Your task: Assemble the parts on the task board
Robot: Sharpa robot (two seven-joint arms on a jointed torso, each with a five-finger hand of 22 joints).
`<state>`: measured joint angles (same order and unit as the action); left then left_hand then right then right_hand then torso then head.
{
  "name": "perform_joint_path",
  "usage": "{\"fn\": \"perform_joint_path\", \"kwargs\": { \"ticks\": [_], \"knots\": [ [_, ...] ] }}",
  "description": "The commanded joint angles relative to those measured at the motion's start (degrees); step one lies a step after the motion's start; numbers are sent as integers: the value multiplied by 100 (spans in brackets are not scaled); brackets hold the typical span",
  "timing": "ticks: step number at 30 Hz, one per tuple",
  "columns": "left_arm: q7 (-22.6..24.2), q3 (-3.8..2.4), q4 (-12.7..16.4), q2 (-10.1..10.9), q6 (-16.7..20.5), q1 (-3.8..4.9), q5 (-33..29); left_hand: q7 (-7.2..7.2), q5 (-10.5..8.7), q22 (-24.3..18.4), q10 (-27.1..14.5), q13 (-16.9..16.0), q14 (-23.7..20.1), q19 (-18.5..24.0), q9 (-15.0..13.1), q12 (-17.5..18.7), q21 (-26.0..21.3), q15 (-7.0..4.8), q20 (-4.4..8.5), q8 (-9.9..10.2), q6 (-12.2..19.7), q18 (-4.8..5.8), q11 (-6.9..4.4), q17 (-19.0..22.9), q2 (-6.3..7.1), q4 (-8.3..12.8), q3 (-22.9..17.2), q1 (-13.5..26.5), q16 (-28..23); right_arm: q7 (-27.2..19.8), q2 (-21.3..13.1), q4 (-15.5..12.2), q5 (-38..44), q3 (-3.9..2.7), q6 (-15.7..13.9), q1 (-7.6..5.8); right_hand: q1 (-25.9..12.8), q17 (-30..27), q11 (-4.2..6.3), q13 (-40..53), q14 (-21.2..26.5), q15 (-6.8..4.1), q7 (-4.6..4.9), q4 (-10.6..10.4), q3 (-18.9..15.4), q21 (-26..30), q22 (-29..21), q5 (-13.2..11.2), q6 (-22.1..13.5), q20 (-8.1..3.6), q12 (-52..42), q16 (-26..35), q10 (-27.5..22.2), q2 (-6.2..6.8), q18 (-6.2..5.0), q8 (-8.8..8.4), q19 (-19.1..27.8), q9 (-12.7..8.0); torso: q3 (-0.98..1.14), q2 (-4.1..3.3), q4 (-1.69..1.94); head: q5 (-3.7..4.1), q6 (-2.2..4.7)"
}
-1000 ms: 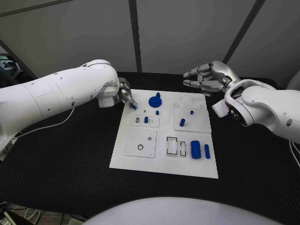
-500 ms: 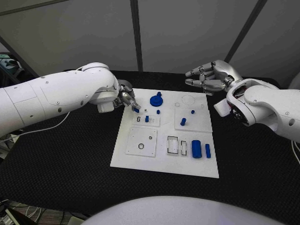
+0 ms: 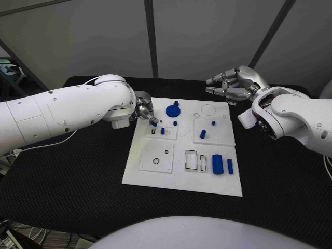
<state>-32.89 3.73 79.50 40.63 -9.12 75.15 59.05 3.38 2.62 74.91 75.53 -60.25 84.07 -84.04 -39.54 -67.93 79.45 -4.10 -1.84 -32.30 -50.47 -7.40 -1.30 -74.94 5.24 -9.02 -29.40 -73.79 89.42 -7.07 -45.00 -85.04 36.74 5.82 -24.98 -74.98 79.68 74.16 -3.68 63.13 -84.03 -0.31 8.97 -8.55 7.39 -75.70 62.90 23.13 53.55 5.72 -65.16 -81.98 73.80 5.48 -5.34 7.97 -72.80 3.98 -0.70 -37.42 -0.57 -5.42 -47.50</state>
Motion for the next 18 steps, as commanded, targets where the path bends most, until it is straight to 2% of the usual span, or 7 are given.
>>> {"fn": "perform_joint_path", "kwargs": {
  "ticks": [1, 18],
  "knots": [
    [-44, 0, 23, -4, 33, -7, 336, -39, 15, 575, 49, 13, 583, -109, -17, 39, 21, -44, 34, -40, -6, 461, 1, -1476, 61, 624, -682, -7, 36, -35, -1, -7, -27, -3, 41, -11, -40, 5, 4, -1, -252, -31, -12, -44, 4, 36, 6, 36, -40, -1, 8, 39, 0, 5, -34, 1, -10, -8, 0, -3, 1, -5, -11],
    [-161, 11, 55, -8, -31, -135, 424, -31, 17, 595, 58, 63, 584, -121, -43, 83, 36, -44, 34, -54, -17, 466, 4, -1479, 125, 675, -851, 41, 38, -43, 0, -5, -37, -3, 49, -11, -40, 5, 4, -1, -252, -31, -12, -44, 4, 36, 6, 36, -40, -1, 8, 39, 0, 5, -34, 1, -10, -8, -1, 2, 1, -13, -34]
  ]
}}
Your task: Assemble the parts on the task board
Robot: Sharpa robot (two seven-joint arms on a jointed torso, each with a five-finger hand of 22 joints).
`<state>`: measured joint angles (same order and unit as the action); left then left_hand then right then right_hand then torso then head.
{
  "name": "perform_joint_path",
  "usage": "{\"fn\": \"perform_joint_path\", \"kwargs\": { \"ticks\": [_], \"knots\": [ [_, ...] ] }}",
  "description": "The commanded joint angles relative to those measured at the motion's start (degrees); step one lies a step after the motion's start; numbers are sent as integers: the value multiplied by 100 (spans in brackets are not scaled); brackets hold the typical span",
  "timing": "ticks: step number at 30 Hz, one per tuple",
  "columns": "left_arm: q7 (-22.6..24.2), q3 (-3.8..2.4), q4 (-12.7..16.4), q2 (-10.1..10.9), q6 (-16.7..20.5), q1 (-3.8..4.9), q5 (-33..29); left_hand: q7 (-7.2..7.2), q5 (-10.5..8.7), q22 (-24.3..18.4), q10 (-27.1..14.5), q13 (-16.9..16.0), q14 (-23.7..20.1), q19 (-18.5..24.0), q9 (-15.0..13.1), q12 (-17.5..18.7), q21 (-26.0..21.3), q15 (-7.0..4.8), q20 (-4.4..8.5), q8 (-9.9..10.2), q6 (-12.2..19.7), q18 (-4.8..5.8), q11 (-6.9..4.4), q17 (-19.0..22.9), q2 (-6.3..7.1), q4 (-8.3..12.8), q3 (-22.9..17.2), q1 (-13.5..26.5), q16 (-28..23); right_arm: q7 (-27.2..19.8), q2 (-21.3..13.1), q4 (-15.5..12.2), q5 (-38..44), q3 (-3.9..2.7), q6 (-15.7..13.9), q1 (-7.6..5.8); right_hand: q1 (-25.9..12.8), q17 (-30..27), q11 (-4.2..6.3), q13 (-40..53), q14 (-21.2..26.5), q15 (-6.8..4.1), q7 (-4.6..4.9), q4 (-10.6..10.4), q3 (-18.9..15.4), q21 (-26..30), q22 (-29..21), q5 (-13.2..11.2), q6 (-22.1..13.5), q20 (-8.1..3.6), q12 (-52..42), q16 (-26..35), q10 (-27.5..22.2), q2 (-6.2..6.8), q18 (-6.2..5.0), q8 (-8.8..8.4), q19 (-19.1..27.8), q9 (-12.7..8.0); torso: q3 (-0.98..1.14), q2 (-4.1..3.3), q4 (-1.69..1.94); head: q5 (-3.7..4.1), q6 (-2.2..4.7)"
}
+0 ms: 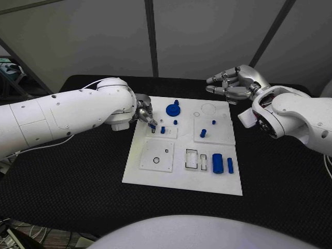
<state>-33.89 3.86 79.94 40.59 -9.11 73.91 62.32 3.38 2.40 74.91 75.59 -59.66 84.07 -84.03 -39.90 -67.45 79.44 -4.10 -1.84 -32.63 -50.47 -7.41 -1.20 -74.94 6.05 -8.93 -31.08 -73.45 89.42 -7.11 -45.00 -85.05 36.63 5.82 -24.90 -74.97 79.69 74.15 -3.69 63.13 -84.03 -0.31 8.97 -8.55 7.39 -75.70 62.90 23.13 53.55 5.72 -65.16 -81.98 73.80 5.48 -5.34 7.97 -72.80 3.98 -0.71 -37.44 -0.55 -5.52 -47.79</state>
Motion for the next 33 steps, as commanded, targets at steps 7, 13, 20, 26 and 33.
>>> {"fn": "perform_joint_path", "kwargs": {
  "ticks": [7, 13, 20, 26, 33],
  "knots": [
    [-75, -1, 11, -11, -75, -70, 98, -32, 39, 598, 54, 13, 584, -123, -13, 42, 38, -44, 34, -26, -20, 467, -5, -1478, 53, 671, -714, 21, 38, -40, 2, -2, -26, -3, 45, -11, -40, 6, 4, -1, -252, -31, -12, -44, 4, 36, 6, 36, -40, -1, 8, 39, 0, 4, -34, 1, -10, -8, 2, 3, 3, -4, -13],
    [-89, -1, 27, 6, -131, -93, 98, -32, 39, 600, 49, 33, 584, -124, -16, 58, 38, -43, 34, -28, -21, 468, -5, -1478, 60, 675, -730, 30, 37, -40, -2, 0, -27, -3, 46, -11, -40, 6, 4, -1, -252, -31, -12, -44, 4, 36, 6, 36, -40, -1, 8, 39, 0, 4, -34, 1, -10, -8, 1, 1, -2, 6, -20],
    [-108, -1, 47, 20, -205, -100, 98, -32, 39, 599, 42, 55, 584, -124, -19, 75, 38, -43, 34, -30, -22, 468, -6, -1478, 66, 678, -741, 36, 38, -41, -2, 4, -30, -3, 51, -11, -47, 15, 4, 1, -255, -32, -12, -49, 7, 35, 10, 36, -41, -1, 4, 36, 4, -1, -33, 1, -17, -7, 0, -1, 3, 1, -23],
    [-108, 0, 63, 19, -255, -102, 98, -32, 39, 600, 36, 76, 584, -124, -22, 91, 37, -43, 33, -32, -24, 468, -6, -1478, 72, 681, -755, 44, 38, -41, 1, 8, -31, -3, 56, -11, -47, 15, 4, 1, -255, -32, -12, -49, 7, 35, 10, 36, -41, -1, 4, 36, 4, -1, -33, 1, -17, -7, 0, 1, -2, -2, -32],
    [-117, 0, 76, 23, -294, -104, 98, -33, 39, 603, 31, 92, 585, -126, -24, 104, 40, -44, 33, -33, -26, 468, -6, -1480, 77, 684, -765, 48, 39, -41, 4, 12, -32, -3, 61, -11, -47, 15, 4, 1, -255, -32, -12, -49, 7, 35, 10, 36, -41, -1, 4, 36, 4, -1, -33, 1, -17, -7, 2, 3, -2, -2, -36]
  ]
}}
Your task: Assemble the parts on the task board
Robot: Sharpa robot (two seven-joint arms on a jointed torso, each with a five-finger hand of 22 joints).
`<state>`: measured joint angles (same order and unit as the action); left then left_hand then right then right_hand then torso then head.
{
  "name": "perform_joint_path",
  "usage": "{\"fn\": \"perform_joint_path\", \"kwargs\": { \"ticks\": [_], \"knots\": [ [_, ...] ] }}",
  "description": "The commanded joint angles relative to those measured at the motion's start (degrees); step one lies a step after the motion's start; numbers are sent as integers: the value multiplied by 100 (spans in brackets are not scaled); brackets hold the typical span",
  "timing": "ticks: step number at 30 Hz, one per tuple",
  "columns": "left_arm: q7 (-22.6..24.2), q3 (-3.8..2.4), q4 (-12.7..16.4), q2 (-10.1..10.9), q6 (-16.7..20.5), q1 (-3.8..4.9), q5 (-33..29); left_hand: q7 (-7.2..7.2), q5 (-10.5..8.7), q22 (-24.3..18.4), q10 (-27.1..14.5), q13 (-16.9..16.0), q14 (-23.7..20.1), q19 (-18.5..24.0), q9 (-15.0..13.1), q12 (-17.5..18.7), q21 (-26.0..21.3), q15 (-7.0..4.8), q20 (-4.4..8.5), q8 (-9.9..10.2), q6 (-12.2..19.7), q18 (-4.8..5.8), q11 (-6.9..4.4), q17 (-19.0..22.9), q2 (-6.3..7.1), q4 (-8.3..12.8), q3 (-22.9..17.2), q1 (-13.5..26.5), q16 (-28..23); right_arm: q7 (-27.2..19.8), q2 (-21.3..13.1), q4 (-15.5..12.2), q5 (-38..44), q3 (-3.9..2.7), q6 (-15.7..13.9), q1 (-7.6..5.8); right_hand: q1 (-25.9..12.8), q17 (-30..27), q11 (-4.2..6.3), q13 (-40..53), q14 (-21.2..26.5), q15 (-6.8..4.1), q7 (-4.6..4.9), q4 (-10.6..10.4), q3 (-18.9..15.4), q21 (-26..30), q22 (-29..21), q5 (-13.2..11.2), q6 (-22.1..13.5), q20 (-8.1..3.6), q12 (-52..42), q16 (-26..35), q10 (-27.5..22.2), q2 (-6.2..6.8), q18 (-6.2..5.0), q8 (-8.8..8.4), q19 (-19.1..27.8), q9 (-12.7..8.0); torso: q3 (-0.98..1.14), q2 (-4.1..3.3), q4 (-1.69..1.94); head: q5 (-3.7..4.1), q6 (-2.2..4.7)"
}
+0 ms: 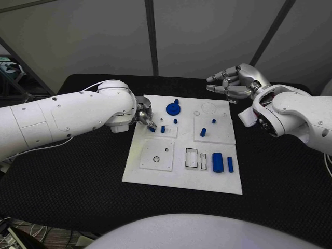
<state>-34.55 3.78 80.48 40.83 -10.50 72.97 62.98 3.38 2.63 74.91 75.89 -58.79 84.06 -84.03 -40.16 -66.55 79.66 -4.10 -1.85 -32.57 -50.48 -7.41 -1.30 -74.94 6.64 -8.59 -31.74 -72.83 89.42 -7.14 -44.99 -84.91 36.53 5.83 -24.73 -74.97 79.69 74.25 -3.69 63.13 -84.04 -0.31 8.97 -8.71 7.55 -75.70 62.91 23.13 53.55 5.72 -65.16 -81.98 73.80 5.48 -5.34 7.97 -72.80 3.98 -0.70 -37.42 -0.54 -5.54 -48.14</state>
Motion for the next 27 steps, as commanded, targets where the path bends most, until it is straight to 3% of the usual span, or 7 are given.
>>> {"fn": "perform_joint_path", "kwargs": {
  "ticks": [1, 11, 16, 27],
  "knots": [
    [-54, 8, 22, -1, -160, -10, 32, -32, 16, 603, 1, 5, 585, -126, 2, 14, 18, -44, 34, -39, -25, 468, 4, -1480, 18, 650, -698, -14, 39, -39, 4, 0, -22, -3, 45, -11, -47, 6, 4, 1, -255, -32, -12, -33, -9, 35, 10, 36, -41, -1, 4, 36, 4, -1, -33, 1, -17, -7, 1, 0, -2, -1, -2],
    [-88, 9, -20, -28, -162, -11, -26, -34, 17, 601, 12, 23, 585, -125, -12, 29, 12, -44, 33, -52, -37, 467, 4, -1478, 11, 636, -755, 39, 38, -41, 12, 3, -31, -3, 49, -11, -47, 6, 4, 1, -255, -32, -12, -33, -9, 35, 10, 36, -41, -1, 4, 36, 4, -1, -33, 1, -17, -7, 1, -6, -4, 4, -10],
    [-142, 11, -83, -60, -163, -12, -151, -71, 14, 620, 37, 53, 585, -135, -51, 47, 26, -54, 35, -103, -108, 471, -17, -1479, 17, 546, -744, 247, 38, -39, 11, 0, -33, -3, 50, -11, -47, 6, 4, 1, -255, -32, -12, -33, -9, 35, 10, 36, -41, -1, 4, 36, 4, -1, -33, 1, -17, -7, 2, -2, -4, 4, -13],
    [-218, 60, -170, -120, -245, -11, -292, -156, 10, 688, 132, -117, 587, -172, -124, -97, 88, -111, 73, -201, -315, 488, -82, -1484, 119, 269, -298, 809, 42, -39, 12, -4, -39, -4, 49, -12, -47, 6, 4, 1, -255, -32, -12, -33, -9, 35, 10, 36, -41, -1, 4, 36, 4, -1, -33, 1, -17, -7, 4, -2, -4, 8, -27]
  ]
}}
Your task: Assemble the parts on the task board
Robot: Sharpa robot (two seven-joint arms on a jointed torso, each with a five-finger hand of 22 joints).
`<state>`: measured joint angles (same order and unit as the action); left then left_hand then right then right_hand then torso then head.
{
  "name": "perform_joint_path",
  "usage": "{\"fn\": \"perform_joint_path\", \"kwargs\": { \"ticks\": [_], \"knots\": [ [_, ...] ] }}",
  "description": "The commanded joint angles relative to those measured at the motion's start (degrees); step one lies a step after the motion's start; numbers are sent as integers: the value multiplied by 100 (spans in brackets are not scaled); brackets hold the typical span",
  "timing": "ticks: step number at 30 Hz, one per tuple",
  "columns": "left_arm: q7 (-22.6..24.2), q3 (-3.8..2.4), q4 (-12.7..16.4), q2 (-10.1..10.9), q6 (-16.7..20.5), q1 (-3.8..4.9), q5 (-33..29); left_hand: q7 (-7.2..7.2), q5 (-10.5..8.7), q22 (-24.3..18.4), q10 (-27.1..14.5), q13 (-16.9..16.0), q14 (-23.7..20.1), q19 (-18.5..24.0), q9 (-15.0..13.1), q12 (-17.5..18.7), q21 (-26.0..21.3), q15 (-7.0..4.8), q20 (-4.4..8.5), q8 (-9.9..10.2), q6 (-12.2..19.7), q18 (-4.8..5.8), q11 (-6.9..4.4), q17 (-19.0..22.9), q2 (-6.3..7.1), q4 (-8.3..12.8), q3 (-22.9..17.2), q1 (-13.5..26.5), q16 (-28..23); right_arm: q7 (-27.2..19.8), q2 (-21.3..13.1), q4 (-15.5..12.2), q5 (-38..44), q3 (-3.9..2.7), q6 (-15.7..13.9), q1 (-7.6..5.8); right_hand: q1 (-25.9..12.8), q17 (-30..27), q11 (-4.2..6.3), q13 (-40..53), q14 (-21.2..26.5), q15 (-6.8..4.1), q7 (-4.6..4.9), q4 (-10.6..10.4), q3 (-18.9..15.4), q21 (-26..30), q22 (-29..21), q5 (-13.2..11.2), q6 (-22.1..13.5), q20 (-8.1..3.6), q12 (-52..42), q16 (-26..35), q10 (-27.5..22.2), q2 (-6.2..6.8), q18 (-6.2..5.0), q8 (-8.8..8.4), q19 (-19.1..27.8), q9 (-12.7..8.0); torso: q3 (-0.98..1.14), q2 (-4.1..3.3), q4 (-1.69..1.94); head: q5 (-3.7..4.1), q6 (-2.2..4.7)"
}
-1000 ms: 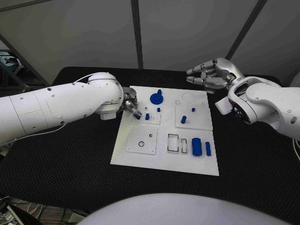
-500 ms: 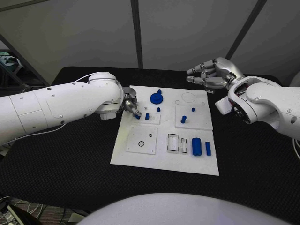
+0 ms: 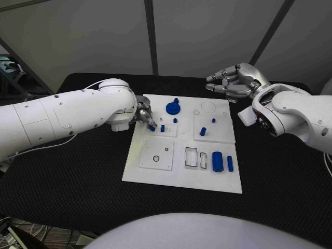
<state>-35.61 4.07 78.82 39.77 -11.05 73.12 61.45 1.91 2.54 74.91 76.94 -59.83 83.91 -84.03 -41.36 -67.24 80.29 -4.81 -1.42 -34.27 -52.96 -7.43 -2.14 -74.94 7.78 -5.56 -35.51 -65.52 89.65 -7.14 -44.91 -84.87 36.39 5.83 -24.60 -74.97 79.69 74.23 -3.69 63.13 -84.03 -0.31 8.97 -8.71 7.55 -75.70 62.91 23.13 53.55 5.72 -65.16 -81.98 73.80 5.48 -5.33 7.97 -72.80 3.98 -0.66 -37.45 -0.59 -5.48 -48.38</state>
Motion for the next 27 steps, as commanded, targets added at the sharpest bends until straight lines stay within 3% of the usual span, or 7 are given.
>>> {"fn": "perform_joint_path", "kwargs": {
  "ticks": [1, 27],
  "knots": [
    [-115, 34, -7, -17, -193, -26, -144, -14, 19, 693, 31, -19, 602, -174, -7, -33, 29, -43, 33, -35, -76, 492, -2, -1484, 6, -45, 110, 100, 19, -39, 4, -7, -26, -4, 36, -12, -47, 8, 4, 1, -255, -32, -12, -33, -8, 35, 10, 36, -41, -1, 4, 36, 4, -1, -33, 1, -17, -8, -2, -1, 1, 7, -5],
    [-160, 47, -114, -77, -9, -26, -169, -35, 19, 762, 50, -64, 602, -209, -58, -66, 83, -71, 66, -27, -174, 510, -23, -1486, -15, -281, 908, 439, 20, -42, 1, -6, -34, -4, 37, -12, -54, -5, 4, -15, -254, -32, -11, -36, -7, 41, 4, 35, -47, -2, 15, 45, -3, -1, -34, 0, -18, -8, -4, 2, 4, 31, -12]
  ]
}}
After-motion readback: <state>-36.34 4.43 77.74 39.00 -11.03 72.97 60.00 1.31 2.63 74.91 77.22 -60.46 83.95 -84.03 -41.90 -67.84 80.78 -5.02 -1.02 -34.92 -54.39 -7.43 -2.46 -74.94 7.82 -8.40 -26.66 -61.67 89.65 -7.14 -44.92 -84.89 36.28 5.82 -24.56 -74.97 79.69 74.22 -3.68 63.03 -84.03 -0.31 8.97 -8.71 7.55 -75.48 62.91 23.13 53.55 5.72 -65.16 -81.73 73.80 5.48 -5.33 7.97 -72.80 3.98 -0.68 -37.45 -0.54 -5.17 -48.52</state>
